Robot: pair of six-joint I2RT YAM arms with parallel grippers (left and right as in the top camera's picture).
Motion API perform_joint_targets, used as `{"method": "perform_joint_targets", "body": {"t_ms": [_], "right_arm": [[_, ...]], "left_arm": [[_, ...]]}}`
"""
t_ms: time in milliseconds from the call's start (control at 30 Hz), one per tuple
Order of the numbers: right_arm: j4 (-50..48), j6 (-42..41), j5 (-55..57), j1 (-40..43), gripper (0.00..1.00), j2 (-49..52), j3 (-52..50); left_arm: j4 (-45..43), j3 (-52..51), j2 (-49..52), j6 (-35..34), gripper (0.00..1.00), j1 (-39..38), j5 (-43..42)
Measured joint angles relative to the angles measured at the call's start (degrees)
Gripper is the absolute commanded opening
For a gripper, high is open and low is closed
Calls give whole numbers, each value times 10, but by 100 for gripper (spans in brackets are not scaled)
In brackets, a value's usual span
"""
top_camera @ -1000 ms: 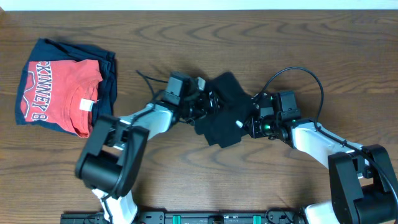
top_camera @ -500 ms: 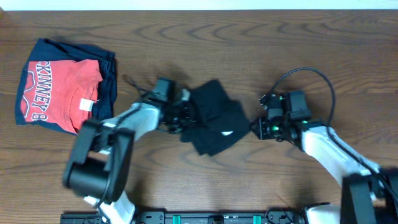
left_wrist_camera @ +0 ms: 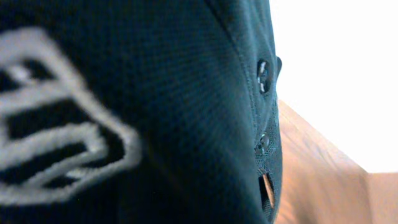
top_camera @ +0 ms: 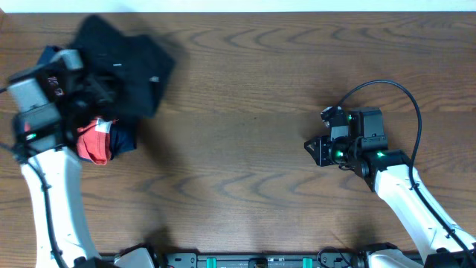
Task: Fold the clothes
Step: 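Place the black bundle on top of the red-navy stack with the left gripper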
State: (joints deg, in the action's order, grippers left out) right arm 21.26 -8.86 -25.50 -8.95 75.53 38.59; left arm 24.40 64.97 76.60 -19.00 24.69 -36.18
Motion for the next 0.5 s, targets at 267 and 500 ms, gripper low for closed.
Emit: {"method": "perform_joint_targets", "body": {"t_ms": [267, 500], "right_arm": [[4, 0, 0, 0, 18, 0, 0], [28, 2, 0, 0, 18, 0, 0]], "left_arm": [[-54, 0, 135, 29, 57, 132, 55], [-31, 0, 209, 42, 98, 166, 70]]}}
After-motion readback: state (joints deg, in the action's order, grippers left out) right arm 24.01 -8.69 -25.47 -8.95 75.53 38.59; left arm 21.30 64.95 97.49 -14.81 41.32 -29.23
